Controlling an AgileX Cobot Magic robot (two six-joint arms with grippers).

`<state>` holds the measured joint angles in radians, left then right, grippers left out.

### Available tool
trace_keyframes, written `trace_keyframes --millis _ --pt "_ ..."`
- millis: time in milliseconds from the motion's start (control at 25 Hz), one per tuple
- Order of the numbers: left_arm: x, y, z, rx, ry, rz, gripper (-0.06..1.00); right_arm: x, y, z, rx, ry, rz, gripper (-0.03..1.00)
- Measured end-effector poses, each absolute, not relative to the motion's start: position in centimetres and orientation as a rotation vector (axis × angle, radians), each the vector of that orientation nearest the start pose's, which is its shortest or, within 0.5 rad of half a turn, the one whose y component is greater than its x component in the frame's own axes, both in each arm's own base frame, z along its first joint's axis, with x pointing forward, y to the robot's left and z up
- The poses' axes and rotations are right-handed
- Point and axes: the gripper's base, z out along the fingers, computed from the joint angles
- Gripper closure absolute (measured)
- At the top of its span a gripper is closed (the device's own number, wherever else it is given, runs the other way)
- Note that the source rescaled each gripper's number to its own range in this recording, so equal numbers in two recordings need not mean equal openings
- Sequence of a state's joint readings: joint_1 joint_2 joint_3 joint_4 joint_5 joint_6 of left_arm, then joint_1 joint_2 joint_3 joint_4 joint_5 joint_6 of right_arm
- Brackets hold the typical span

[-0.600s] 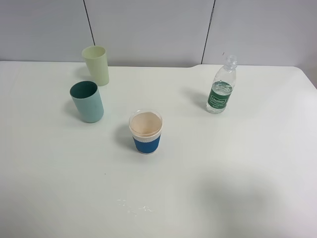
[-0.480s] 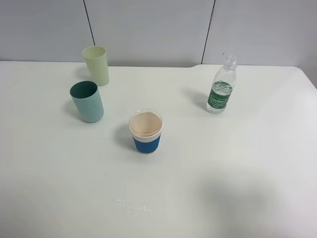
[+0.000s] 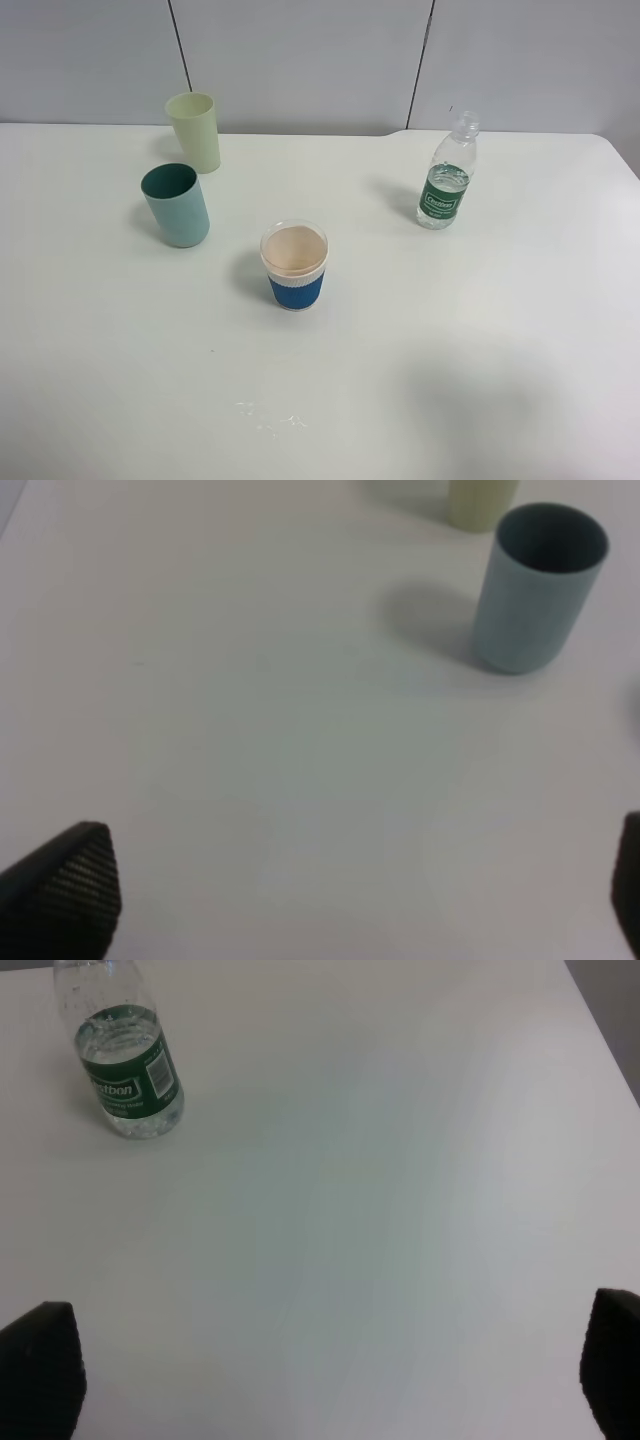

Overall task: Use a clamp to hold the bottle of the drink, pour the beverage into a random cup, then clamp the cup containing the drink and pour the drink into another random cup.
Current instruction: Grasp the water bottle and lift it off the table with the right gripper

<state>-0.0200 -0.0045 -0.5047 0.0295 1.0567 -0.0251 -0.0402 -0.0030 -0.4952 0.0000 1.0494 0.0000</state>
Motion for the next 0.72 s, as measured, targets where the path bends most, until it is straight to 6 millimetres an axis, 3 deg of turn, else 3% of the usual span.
trace_keyframes --millis 720 --pt "-0.59 0.25 27.89 -0.007 2.031 0.007 -0.06 -0.43 0.02 27.69 0.041 2.034 -0.025 -0.03"
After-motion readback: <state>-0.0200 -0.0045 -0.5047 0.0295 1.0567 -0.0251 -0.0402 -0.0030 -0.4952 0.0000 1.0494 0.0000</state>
